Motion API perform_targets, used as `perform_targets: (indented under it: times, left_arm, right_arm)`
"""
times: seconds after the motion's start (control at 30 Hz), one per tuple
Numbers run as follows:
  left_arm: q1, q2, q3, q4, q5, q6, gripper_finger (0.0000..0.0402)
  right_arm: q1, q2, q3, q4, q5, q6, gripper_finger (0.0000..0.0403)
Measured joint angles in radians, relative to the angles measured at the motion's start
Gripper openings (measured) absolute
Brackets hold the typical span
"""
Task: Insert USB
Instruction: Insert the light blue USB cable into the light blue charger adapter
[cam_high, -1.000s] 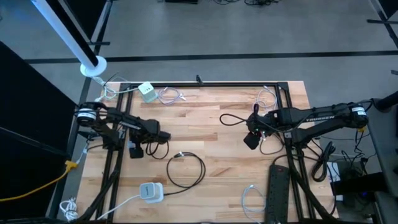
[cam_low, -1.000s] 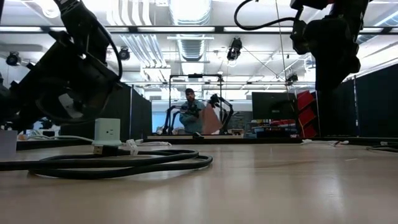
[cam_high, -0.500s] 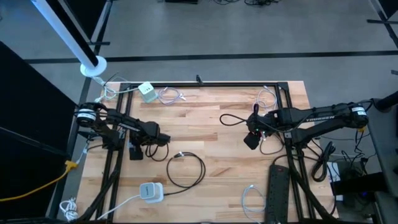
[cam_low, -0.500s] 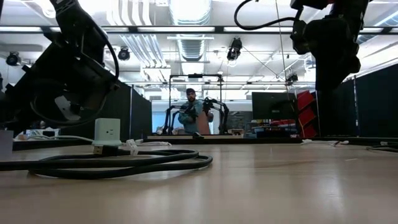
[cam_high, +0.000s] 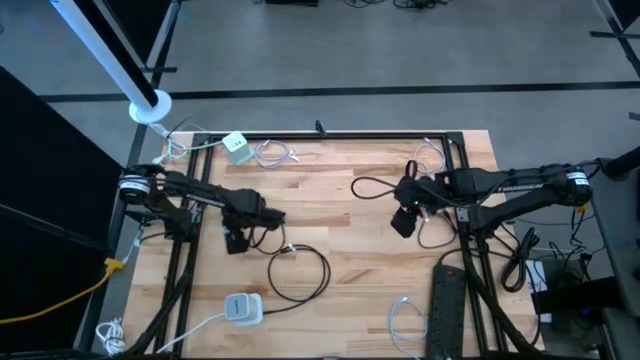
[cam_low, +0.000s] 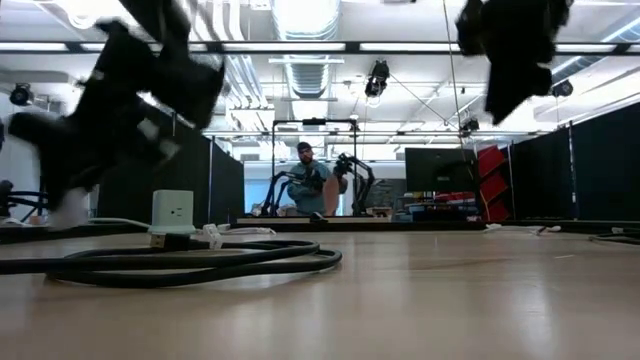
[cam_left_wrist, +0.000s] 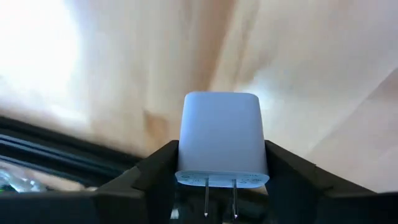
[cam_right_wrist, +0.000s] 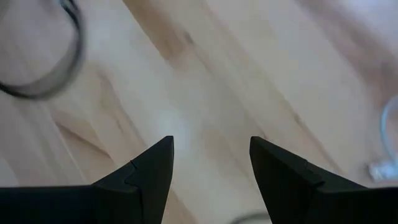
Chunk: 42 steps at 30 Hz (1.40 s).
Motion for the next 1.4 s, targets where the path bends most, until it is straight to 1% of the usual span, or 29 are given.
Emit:
perform_targets:
  times: [0.1,0.2,0.3,0.43,0.5,0.6,0.7,0.8,0.93,1.0,1.1,1.17,1.23,1.27,1.4]
  left_arm:
    - [0.000,-0.068,0.100,0.000,-0.054,-0.047,0.0195]
    - [0.000,-0.149,0.192,-0.004,-0.090,-0.105,0.0195]
    - [0.000,-0.244,0.281,0.002,-0.113,-0.169,0.0195]
    - [0.000,-0.377,0.364,0.072,-0.146,-0.258,0.0195]
    - [0.000,-0.443,0.394,0.120,-0.190,-0.316,0.0195]
    - [0.000,-0.526,0.428,0.183,-0.256,-0.379,0.0195]
    - [0.000,-0.588,0.447,0.234,-0.314,-0.400,0.0195]
    - [0.000,-0.631,0.457,0.269,-0.378,-0.385,0.0195]
    - [0.002,-0.663,0.475,0.274,-0.475,-0.330,0.0195]
    - [0.002,-0.672,0.490,0.273,-0.495,-0.294,0.0195]
    - [0.003,-0.684,0.527,0.273,-0.493,-0.200,0.0195]
    - [0.003,-0.688,0.558,0.275,-0.464,-0.102,0.0195]
    - [0.003,-0.688,0.590,0.276,-0.426,-0.015,0.0195]
    - [0.003,-0.691,0.606,0.275,-0.411,0.022,0.0195]
    - [0.003,-0.709,0.641,0.278,-0.346,0.130,0.0195]
  right_arm:
    - [-0.042,0.039,0.043,0.056,-0.012,-0.072,0.0194]
    - [-0.089,0.124,0.081,0.133,-0.029,-0.216,0.0194]
    - [-0.147,0.243,0.125,0.231,-0.032,-0.341,0.0194]
    - [-0.218,0.421,0.208,0.371,-0.034,-0.496,0.0189]
    - [-0.250,0.502,0.263,0.457,-0.049,-0.535,0.0179]
    - [-0.289,0.624,0.362,0.558,-0.092,-0.551,0.0158]
    - [-0.304,0.754,0.488,0.609,-0.109,-0.552,0.0132]
    - [-0.299,0.886,0.623,0.623,-0.115,-0.529,0.0108]
    - [-0.289,1.049,0.793,0.621,-0.115,-0.403,0.0079]
    - [-0.287,1.124,0.875,0.621,-0.115,-0.335,0.0064]
    - [-0.287,1.235,1.003,0.620,-0.115,-0.233,0.0037]
    - [-0.287,1.299,1.082,0.622,-0.112,-0.160,0.0016]
    - [-0.286,1.358,1.158,0.623,-0.095,-0.105,0.0004]
    - [-0.286,1.383,1.192,0.620,-0.070,-0.085,0.0004]
    - [-0.283,1.469,1.310,0.537,0.105,-0.055,0.0001]
